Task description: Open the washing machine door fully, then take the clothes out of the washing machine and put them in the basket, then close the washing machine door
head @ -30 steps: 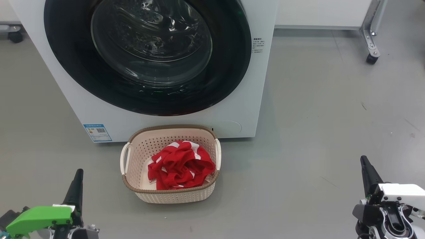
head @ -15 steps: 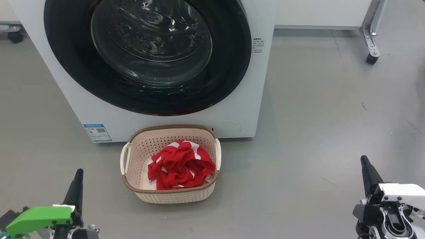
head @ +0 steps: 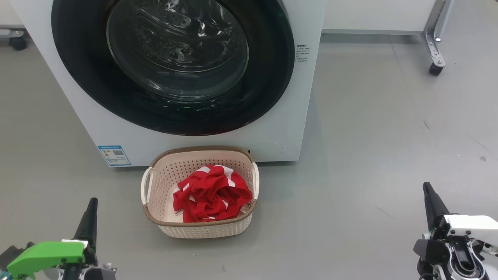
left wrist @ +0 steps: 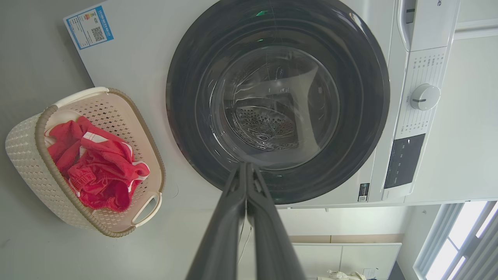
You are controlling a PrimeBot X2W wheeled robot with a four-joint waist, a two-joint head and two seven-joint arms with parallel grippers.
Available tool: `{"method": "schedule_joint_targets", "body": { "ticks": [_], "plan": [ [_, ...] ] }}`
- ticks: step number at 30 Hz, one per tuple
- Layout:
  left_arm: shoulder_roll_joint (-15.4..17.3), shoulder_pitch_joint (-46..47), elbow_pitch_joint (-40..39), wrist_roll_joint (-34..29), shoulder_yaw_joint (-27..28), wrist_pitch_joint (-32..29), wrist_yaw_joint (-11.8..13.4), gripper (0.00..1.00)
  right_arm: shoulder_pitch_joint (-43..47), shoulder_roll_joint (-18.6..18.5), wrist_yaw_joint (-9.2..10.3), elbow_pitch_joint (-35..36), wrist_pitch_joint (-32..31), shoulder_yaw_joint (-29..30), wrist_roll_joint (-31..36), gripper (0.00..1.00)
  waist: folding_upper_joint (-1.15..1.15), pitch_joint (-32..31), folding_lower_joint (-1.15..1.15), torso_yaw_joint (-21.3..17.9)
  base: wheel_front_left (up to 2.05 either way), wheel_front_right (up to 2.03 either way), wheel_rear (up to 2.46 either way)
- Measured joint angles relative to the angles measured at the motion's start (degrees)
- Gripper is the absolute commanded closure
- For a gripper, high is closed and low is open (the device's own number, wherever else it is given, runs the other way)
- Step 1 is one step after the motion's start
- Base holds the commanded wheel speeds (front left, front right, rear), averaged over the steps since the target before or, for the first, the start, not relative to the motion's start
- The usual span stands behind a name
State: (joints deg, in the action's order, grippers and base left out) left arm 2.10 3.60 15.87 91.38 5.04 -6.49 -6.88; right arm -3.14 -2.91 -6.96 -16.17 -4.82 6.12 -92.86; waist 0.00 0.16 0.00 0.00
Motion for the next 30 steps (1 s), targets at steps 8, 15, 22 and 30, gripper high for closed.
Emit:
{"method": "schedule_joint_targets", "body": {
  "ticks": [8,15,22,30],
  "plan": [
    [0.0,0.0,0.0,0.0,0.0,0.0,0.0,1.00,0.0,0.0,0.00,0.0,0.0,0.0,0.0,1.00,0.00,0.0,0.00,0.0,0.00,0.00,0.00],
    [0.0,0.0,0.0,0.0,0.0,0.0,0.0,1.00,0.0,0.0,0.00,0.0,0.0,0.0,0.0,1.00,0.00,0.0,0.00,0.0,0.00,0.00,0.00],
    [0.0,0.0,0.0,0.0,0.0,0.0,0.0,1.00,0.0,0.0,0.00,0.0,0.0,0.1,0.0,1.00,0.00,0.0,0.00,0.0,0.00,0.00,0.00],
    [0.0,0.0,0.0,0.0,0.0,0.0,0.0,1.00,0.0,0.0,0.00,0.0,0.0,0.1,0.0,1.00,0.00,0.0,0.00,0.0,0.00,0.00,0.00]
  ]
}}
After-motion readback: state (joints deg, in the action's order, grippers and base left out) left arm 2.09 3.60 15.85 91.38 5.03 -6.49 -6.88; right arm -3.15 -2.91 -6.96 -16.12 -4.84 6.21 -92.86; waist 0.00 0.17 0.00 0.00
